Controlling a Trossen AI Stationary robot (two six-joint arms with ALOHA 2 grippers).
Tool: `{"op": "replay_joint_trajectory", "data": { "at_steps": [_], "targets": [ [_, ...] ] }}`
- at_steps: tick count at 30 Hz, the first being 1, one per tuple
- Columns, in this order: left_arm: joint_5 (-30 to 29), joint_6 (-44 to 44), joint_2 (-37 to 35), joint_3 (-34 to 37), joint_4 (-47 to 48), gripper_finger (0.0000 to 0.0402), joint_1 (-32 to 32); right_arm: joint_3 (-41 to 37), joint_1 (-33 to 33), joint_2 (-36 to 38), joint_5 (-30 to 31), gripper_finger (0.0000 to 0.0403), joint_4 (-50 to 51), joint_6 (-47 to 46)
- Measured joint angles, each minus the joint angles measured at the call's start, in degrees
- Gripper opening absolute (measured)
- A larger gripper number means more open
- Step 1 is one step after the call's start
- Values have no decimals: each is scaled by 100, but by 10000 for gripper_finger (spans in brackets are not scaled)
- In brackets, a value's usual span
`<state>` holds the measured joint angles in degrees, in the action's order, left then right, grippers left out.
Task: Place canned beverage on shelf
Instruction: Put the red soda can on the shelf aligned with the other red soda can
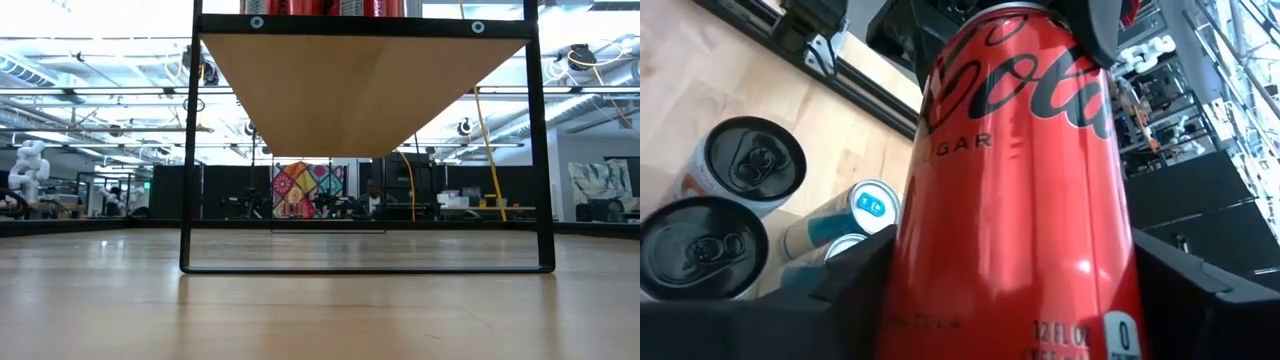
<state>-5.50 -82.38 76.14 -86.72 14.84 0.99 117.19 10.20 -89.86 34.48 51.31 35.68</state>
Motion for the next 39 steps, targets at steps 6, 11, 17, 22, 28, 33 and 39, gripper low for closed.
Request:
{"op": "replay_joint_trajectory", "data": {
  "at_steps": [6,11,17,22,28,33,39],
  "targets": [
    [-20,25,-2,0,-38,273,4,0,0,2,20,261,-2,-7],
    [-2,559,0,3,-206,310,-42,0,4,9,66,272,-36,-152],
    [-20,1552,0,4,-844,389,-72,2,37,183,126,265,-70,-1038],
    [-43,2557,-19,4,-1430,389,-74,-5,39,495,-27,266,44,-2266],
    [-105,3744,-40,-17,-2119,391,-70,-15,42,834,-643,265,81,-3769],
    [-168,4724,-31,-17,-2119,391,-184,-15,44,977,-1088,266,-106,-4754],
    [-157,5441,29,-13,-2200,391,-532,-15,41,1001,-1520,266,-961,-5367]
  ]
}}
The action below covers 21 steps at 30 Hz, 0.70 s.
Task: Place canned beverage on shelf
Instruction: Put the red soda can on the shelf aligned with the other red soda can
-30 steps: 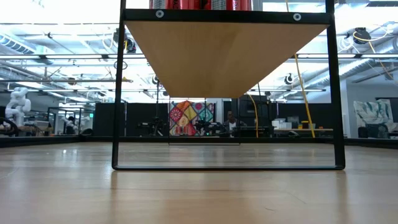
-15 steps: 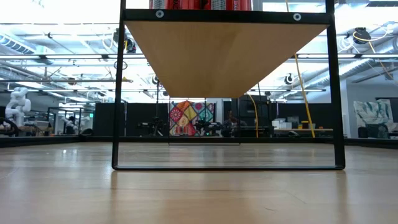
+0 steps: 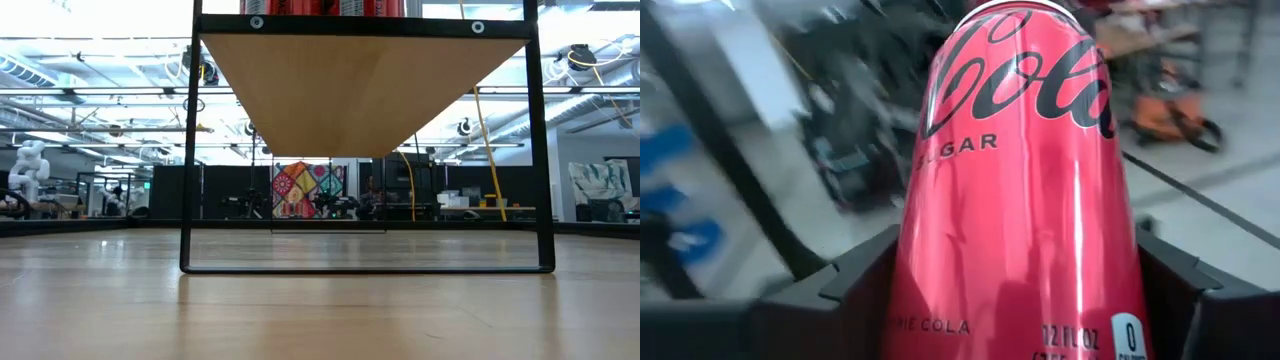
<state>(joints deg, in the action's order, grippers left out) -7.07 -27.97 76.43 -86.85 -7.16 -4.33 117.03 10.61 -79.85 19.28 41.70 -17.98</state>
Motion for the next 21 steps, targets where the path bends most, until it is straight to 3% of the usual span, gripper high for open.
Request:
{"op": "replay_joint_trajectory", "data": {
  "at_steps": [8,12,21],
  "targets": [
    [245,740,415,7,-1537,392,-311,-249,1,-217,-1229,266,-1589,-169],
    [390,1259,609,7,-2222,392,-468,-264,3,-429,-1514,266,-1994,-311],
    [329,2390,745,13,-2575,378,-742,-255,4,-692,-1708,267,-2568,-678]
  ]
}}
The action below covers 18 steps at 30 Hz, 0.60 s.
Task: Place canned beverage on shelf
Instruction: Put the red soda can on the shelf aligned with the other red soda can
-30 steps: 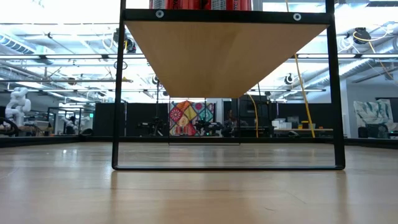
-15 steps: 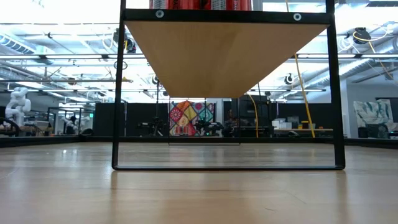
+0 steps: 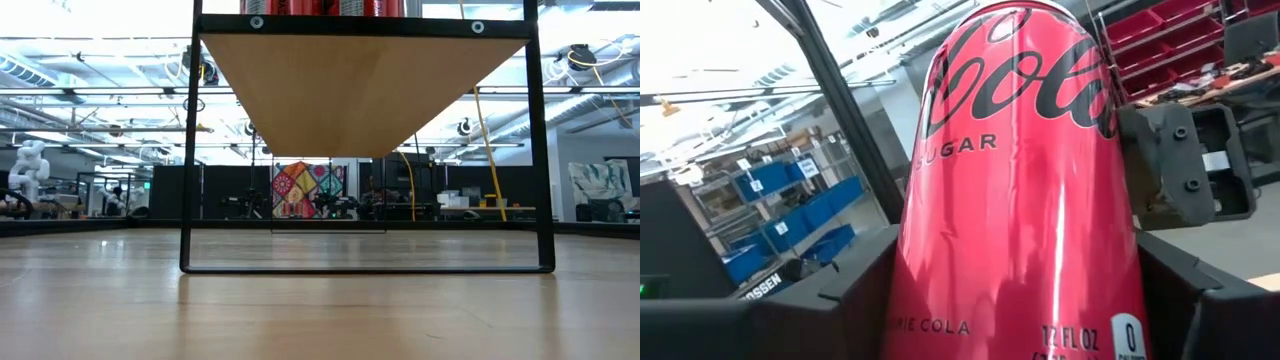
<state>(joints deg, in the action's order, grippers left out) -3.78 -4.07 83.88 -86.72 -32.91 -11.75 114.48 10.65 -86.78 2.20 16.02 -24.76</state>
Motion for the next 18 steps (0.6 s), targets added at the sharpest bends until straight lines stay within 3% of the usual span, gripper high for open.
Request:
{"op": "replay_joint_trajectory", "data": {
  "at_steps": [11,18],
  "targets": [
    [-16,-3,2,4,-68,289,4,12,3,-54,12,267,-42,-94],
    [8,10,2,4,-76,282,-18,15,3,-103,52,267,-86,-4]
  ]
}}
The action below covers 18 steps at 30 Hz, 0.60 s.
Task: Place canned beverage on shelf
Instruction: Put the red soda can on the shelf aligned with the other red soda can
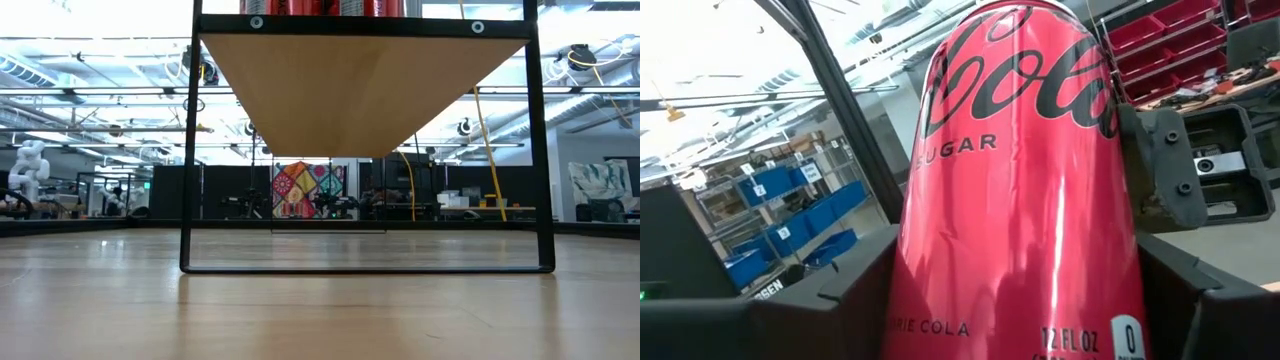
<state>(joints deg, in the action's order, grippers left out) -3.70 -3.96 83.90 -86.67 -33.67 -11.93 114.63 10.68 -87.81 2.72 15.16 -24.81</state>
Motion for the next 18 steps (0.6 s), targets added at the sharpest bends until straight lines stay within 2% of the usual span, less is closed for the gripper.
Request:
{"op": "replay_joint_trajectory", "data": {
  "at_steps": [6,14,18],
  "targets": [
    [31,24,-4,0,83,283,-13,0,0,0,9,275,29,119],
    [57,-23,-6,0,294,283,-22,-9,0,16,3,327,265,152],
    [36,-29,-9,-2,492,283,-23,-9,0,24,7,336,571,192]
  ]
}}
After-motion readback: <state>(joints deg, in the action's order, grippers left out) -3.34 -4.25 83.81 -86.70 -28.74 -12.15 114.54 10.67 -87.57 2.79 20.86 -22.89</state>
